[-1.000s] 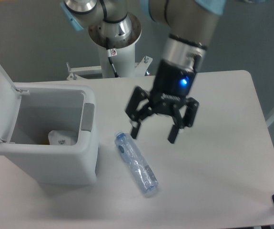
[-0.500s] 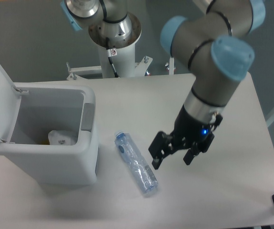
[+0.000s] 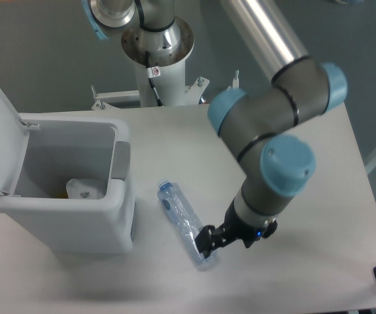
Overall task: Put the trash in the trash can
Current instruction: 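Lower the gripper and close it around the bottle's body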
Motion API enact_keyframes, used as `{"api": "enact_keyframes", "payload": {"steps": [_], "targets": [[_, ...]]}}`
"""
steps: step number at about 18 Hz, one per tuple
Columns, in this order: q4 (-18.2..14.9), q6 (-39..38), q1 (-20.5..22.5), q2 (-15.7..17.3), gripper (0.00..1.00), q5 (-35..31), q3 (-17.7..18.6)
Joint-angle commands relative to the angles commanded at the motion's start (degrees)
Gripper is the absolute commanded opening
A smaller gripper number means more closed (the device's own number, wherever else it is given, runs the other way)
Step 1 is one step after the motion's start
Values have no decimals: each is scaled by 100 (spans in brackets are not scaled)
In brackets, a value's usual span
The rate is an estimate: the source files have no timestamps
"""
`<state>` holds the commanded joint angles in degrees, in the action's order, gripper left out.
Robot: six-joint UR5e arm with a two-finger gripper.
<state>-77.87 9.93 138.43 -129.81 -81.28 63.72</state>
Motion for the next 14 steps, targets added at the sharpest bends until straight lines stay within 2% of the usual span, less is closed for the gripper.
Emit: {"api": "enact_keyframes", "payload": {"steps": [6,9,14], "targets": [[44,-53,-194,-141,100,-362,88],[97,-53,-317,-141,100,-624,298],[185,-140,-431,-229,100,-950,378]]}}
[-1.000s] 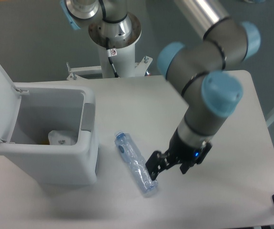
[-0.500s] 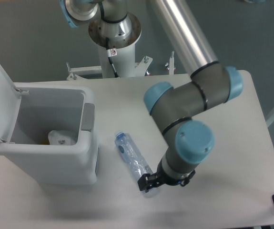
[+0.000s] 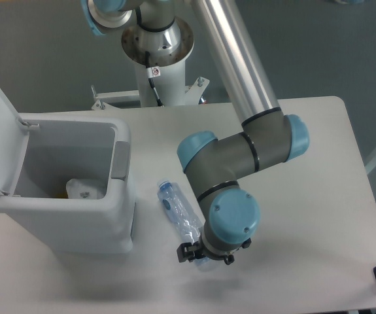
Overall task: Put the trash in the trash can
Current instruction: 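Lower the gripper and close it around the bottle's body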
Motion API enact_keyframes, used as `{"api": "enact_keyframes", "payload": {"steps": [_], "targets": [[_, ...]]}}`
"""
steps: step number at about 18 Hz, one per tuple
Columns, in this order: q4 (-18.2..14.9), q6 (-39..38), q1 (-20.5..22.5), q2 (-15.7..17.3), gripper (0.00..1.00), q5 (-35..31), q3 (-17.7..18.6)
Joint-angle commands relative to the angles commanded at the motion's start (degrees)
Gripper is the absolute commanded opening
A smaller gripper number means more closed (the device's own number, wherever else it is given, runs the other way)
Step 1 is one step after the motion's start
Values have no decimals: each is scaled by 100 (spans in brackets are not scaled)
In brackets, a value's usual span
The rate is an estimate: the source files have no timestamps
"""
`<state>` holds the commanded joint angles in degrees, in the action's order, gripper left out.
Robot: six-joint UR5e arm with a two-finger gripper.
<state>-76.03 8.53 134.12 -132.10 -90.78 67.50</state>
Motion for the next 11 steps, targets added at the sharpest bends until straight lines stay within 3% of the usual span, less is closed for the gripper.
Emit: {"api": "enact_keyframes", "payload": {"steps": [11], "targets": [[26,-387,-193,-132,92,-457,123]]}}
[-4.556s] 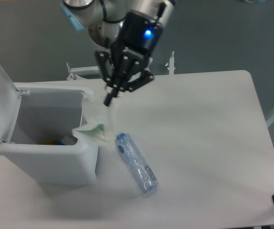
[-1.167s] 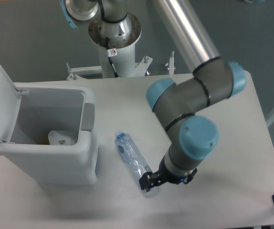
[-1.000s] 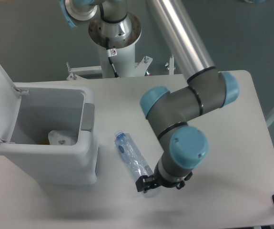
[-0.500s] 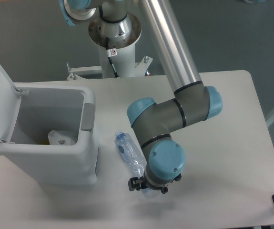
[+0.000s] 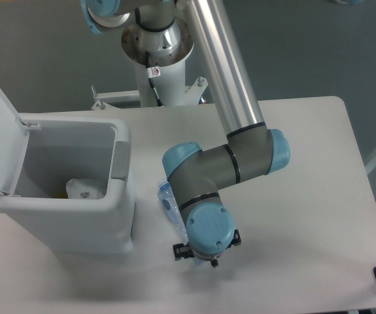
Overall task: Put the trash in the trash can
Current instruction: 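Lower the gripper and close it around the bottle's body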
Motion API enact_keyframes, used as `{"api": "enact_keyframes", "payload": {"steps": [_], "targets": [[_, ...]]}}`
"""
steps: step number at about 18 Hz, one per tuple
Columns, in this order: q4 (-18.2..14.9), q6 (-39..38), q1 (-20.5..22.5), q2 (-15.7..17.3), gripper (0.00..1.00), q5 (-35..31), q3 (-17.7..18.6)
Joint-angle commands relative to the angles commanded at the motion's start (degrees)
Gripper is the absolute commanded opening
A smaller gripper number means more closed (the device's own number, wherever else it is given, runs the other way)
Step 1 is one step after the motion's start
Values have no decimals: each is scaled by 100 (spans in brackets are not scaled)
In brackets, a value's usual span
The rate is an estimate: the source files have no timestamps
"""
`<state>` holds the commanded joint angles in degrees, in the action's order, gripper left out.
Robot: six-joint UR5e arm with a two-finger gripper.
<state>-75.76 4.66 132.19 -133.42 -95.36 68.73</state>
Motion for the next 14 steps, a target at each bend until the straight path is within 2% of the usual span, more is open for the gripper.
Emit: {"api": "enact_keyframes", "payload": {"steps": [5,14], "targets": [[9,-184,-71,-132,88,-325,-17],[123,-308,-115,-185,70,-413,-26]]}}
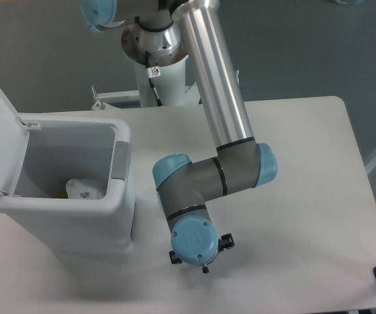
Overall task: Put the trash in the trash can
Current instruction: 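Lower the gripper and close it around the bottle's body, then lift the bottle and swing it toward the trash can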
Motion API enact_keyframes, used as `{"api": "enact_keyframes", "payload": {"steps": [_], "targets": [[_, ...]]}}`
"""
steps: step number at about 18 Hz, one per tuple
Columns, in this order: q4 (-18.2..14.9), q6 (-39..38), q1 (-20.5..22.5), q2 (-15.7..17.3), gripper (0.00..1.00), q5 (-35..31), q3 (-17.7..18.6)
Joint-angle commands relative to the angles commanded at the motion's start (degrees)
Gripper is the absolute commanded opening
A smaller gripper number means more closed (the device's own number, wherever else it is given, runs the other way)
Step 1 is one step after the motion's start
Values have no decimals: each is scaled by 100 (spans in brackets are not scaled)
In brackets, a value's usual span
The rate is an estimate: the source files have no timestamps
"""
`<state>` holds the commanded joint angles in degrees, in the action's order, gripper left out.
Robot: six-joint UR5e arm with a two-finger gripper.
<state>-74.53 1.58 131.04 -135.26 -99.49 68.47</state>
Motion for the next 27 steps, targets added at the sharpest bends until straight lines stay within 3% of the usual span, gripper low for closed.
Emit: {"api": "enact_keyframes", "payload": {"steps": [3,9,15,20,27], "targets": [[0,-35,0,9,62,9,-17],[0,0,0,184,59,88,-53],[360,9,61,290,59,219,-44],[817,-9,220,439,59,694,-44],[905,18,448,624,59,984,-246]]}}
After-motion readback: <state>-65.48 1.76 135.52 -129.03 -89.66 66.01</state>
